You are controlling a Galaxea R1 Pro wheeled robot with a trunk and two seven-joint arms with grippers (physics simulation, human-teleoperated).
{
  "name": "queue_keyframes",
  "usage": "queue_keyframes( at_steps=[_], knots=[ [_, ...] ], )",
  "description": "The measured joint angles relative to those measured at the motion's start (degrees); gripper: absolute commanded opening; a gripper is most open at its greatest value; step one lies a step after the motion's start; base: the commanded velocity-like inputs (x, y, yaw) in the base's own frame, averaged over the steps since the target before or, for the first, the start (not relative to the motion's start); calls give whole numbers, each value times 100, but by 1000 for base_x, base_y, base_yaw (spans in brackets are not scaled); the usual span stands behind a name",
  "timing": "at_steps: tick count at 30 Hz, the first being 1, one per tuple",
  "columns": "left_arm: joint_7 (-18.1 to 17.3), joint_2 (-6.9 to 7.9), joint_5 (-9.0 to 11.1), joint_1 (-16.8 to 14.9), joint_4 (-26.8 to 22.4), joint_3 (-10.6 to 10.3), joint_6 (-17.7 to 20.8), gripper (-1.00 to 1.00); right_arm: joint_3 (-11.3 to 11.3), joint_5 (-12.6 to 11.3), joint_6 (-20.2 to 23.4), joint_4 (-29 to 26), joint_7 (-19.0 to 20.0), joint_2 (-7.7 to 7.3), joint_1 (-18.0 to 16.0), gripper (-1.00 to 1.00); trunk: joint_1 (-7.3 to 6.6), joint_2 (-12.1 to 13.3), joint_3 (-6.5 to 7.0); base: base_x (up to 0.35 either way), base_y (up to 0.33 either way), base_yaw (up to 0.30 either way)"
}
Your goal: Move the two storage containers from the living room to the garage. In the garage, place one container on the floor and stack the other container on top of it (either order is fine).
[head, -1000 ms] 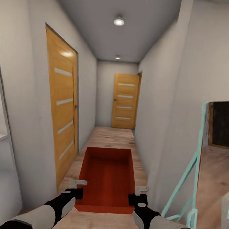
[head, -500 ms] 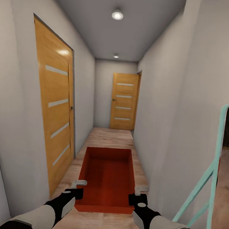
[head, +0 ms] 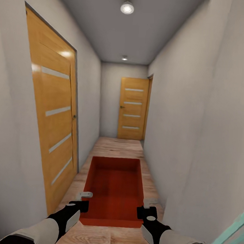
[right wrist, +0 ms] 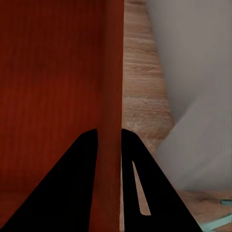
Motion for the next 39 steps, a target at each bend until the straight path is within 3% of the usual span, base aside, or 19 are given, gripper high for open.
queue_keyframes(
  at_steps=[16, 39],
  knots=[
    [1, -1, 1, -1, 2, -2, 0, -100, 3, -3, 0, 1, -3, 0, 0, -100, 0, 0, 0, 306, 202, 0],
    [4, -2, 16, -1, 11, -13, -12, -100, 7, -4, 0, 2, -4, 0, 0, -100, 0, 0, 0, 322, 89, 0]
  ],
)
